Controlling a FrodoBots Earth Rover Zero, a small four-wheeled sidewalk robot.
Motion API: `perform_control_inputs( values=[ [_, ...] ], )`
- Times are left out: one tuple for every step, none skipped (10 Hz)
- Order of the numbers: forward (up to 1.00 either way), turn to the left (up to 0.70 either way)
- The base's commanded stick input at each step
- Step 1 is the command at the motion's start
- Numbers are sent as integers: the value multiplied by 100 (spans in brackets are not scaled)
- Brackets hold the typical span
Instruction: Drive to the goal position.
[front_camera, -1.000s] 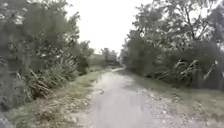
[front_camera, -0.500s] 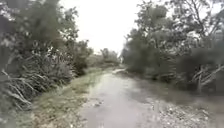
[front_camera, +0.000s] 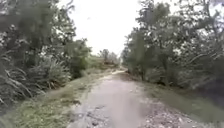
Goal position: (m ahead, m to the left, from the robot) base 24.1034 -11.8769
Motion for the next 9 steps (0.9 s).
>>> perform_control_inputs(
  values=[
    [100,0],
    [100,0],
    [100,0],
    [100,0],
    [100,0],
    [100,0],
    [100,0],
    [100,0],
    [100,0]
  ],
)
